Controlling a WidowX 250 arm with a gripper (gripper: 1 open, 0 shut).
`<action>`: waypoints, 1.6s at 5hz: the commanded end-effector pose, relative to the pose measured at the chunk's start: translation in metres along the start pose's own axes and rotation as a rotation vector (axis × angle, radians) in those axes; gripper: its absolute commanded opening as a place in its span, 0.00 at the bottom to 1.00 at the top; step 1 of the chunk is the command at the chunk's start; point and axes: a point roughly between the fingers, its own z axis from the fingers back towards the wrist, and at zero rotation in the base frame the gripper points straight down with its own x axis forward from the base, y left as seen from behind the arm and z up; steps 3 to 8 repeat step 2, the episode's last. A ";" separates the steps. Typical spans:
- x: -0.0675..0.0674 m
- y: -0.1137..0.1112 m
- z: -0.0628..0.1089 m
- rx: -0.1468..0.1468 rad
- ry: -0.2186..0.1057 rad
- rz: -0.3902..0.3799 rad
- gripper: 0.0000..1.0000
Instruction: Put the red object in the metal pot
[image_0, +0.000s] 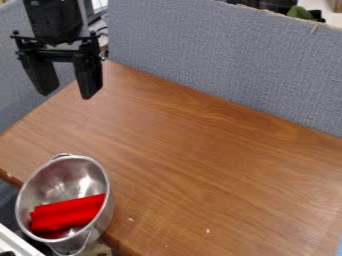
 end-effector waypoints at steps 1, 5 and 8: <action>0.013 -0.006 0.003 -0.003 -0.023 0.030 1.00; -0.022 -0.015 -0.005 0.008 -0.028 -0.085 1.00; -0.022 -0.015 -0.005 0.008 -0.028 -0.085 1.00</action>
